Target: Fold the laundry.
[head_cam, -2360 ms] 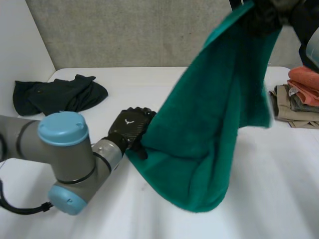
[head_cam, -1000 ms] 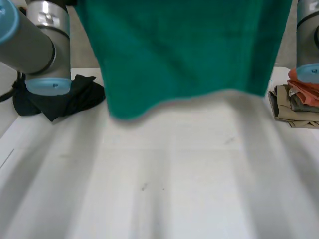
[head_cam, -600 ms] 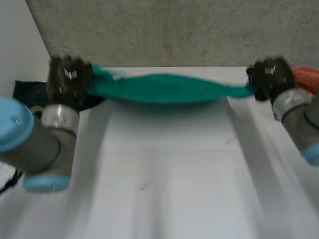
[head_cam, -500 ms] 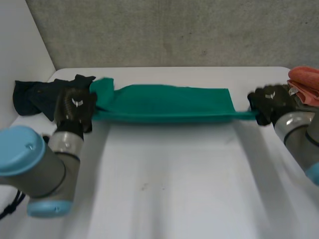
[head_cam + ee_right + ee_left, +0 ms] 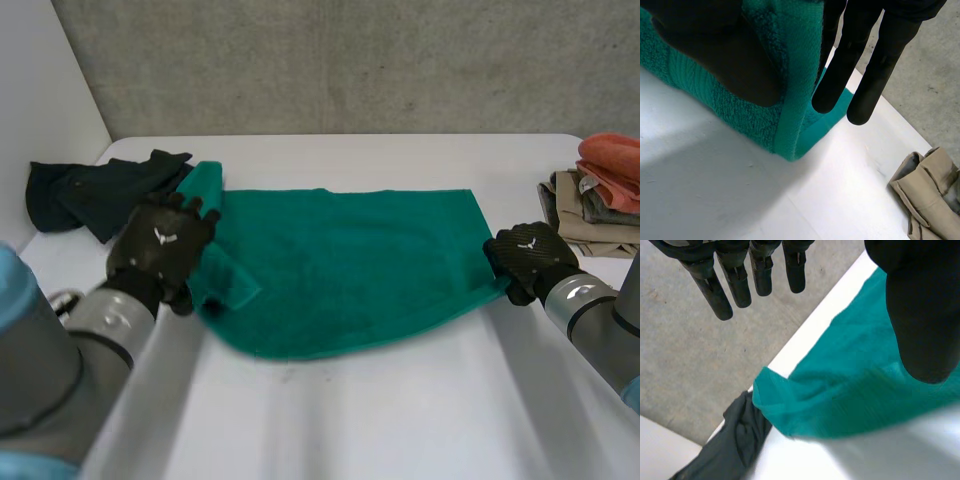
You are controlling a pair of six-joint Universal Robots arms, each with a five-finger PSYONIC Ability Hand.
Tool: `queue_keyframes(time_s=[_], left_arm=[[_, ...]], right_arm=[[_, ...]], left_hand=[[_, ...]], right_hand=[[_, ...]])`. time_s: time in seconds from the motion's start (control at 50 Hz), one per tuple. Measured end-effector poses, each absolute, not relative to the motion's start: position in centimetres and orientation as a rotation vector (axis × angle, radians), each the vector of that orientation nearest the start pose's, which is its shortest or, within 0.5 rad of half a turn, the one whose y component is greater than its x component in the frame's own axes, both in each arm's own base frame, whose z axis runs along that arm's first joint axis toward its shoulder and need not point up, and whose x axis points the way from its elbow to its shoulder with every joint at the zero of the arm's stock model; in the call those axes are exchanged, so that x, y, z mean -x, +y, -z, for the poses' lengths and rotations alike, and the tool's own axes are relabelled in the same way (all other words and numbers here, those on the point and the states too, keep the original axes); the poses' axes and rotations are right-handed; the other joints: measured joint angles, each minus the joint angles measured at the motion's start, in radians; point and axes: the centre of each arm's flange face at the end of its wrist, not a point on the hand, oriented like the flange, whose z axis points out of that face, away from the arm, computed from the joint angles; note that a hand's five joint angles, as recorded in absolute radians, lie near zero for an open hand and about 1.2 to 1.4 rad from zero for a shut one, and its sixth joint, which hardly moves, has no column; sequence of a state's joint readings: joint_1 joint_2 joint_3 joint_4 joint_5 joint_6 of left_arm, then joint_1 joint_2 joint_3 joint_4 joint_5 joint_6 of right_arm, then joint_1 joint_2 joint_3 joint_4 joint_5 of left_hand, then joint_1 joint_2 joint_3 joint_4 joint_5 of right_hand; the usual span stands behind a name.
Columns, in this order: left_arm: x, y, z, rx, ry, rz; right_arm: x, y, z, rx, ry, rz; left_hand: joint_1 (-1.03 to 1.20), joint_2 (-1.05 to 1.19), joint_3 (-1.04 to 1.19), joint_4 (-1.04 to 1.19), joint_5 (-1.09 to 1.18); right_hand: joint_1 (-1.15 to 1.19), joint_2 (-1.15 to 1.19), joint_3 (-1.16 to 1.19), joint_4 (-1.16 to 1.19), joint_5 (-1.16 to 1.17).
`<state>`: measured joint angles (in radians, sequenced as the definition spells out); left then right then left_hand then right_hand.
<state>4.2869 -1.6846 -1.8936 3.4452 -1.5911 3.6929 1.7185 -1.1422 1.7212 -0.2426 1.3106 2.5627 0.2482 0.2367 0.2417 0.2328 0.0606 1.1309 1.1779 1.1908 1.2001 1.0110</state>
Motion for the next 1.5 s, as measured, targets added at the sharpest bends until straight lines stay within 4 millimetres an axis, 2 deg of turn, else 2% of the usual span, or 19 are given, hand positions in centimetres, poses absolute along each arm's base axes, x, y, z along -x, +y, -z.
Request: queue_keyframes(time_s=[0.12, 0.22, 0.28, 0.3, 0.38, 0.52, 0.66, 0.74, 0.8, 0.82, 0.88, 0.94, 1.06, 1.08, 1.2, 1.3, 1.36, 1.4, 1.5], left_arm=[[23.7, -25.4, -22.4, -1.172, 2.048, 2.065], [24.1, -27.6, -22.0, -1.305, 2.089, 2.088], [24.2, -27.8, -21.8, -1.315, 2.094, 2.087], [24.6, -28.9, -20.7, -1.364, 2.132, 2.062], [25.0, -30.1, -18.6, -1.44, 2.165, 1.967], [25.8, -31.2, -14.7, -1.66, 2.103, 1.724], [26.5, -31.8, -12.8, -1.752, 2.053, 1.599], [26.8, -32.0, -12.4, -1.758, 2.055, 1.584], [27.1, -32.0, -12.2, -1.759, 2.053, 1.588], [27.2, -31.9, -12.2, -1.759, 2.051, 1.591], [27.6, -31.9, -12.4, -1.748, 2.037, 1.614], [27.8, -32.0, -12.9, -1.72, 2.019, 1.654], [28.0, -32.2, -16.1, -1.574, 1.976, 1.823], [27.8, -32.2, -17.3, -1.526, 1.961, 1.871], [25.7, -31.9, -20.6, -1.358, 1.931, 1.933], [22.7, -30.5, -23.8, -1.185, 1.903, 1.933], [21.1, -28.9, -25.9, -1.081, 1.881, 1.949], [19.8, -27.0, -28.2, -0.974, 1.848, 1.998], [18.0, -23.2, -32.1, -0.791, 1.802, 2.115]], right_arm=[[-20.2, -30.7, -14.4, 1.14, 2.326, 1.841], [-20.2, -30.6, -14.2, 1.146, 2.33, 1.833], [-20.2, -30.6, -14.2, 1.147, 2.33, 1.833], [-20.2, -30.6, -14.2, 1.149, 2.33, 1.833], [-20.2, -30.4, -14.0, 1.18, 2.332, 1.831], [-20.2, -30.3, -13.8, 1.216, 2.334, 1.825], [-20.2, -30.2, -13.7, 1.225, 2.336, 1.822], [-20.2, -30.2, -13.7, 1.227, 2.337, 1.822], [-20.2, -30.3, -13.6, 1.234, 2.339, 1.822], [-20.2, -30.3, -13.6, 1.237, 2.34, 1.822], [-20.1, -30.3, -13.5, 1.249, 2.343, 1.821], [-20.1, -30.3, -13.4, 1.259, 2.345, 1.822], [-20.0, -30.4, -13.3, 1.271, 2.351, 1.826], [-20.0, -30.5, -13.5, 1.269, 2.354, 1.831], [-19.6, -30.7, -14.4, 1.269, 2.368, 1.832], [-18.2, -30.4, -18.3, 1.316, 2.423, 1.834], [-16.8, -29.9, -21.2, 1.35, 2.474, 1.836], [-15.8, -29.2, -24.4, 1.38, 2.495, 1.875], [-14.7, -26.9, -31.1, 1.424, 2.48, 2.024]], left_hand=[[0.002, 0.005, 0.0, 0.002, 0.0], [0.076, 0.085, 0.076, 0.088, 0.088], [0.087, 0.095, 0.086, 0.099, 0.099], [0.115, 0.127, 0.12, 0.131, 0.132], [0.116, 0.133, 0.129, 0.138, 0.139], [0.116, 0.133, 0.129, 0.138, 0.139], [0.15, 0.166, 0.161, 0.17, 0.171], [0.3, 0.291, 0.287, 0.298, 0.295], [0.664, 0.629, 0.621, 0.633, 0.624], [0.847, 0.824, 0.802, 0.817, 0.808], [0.905, 0.945, 0.93, 0.949, 0.911], [0.905, 0.956, 0.938, 0.962, 0.911], [0.905, 0.958, 0.941, 0.964, 0.911], [0.905, 0.958, 0.941, 0.964, 0.911], [0.905, 0.959, 0.946, 0.964, 0.911], [0.905, 0.959, 0.946, 0.964, 0.911], [0.905, 0.96, 0.947, 0.964, 0.911], [0.905, 0.96, 0.948, 0.965, 0.911], [0.905, 0.961, 0.951, 0.965, 0.911]], right_hand=[[0.0, 0.0, 0.0, 0.0, 0.0], [0.0, 0.0, 0.0, 0.0, 0.0], [0.0, 0.0, 0.0, 0.0, 0.0], [0.0, 0.0, 0.0, 0.0, 0.0], [0.0, 0.0, 0.0, 0.0, 0.0], [0.0, 0.0, 0.0, 0.0, 0.0], [0.0, 0.0, 0.0, 0.0, 0.0], [0.0, 0.0, 0.0, 0.0, 0.0], [0.0, 0.0, 0.0, 0.0, 0.0], [0.0, 0.0, 0.0, 0.0, 0.0], [0.0, 0.0, 0.0, 0.0, 0.0], [0.0, 0.0, 0.0, 0.0, 0.0], [0.0, 0.0, 0.0, 0.0, 0.0], [0.0, 0.0, 0.0, 0.0, 0.0], [0.0, 0.0, 0.0, 0.0, 0.0], [0.0, 0.0, 0.0, 0.0, 0.0], [0.0, 0.0, 0.0, 0.0, 0.0], [0.0, 0.001, 0.002, 0.0, 0.0], [0.0, 0.001, 0.003, 0.0, 0.0]])
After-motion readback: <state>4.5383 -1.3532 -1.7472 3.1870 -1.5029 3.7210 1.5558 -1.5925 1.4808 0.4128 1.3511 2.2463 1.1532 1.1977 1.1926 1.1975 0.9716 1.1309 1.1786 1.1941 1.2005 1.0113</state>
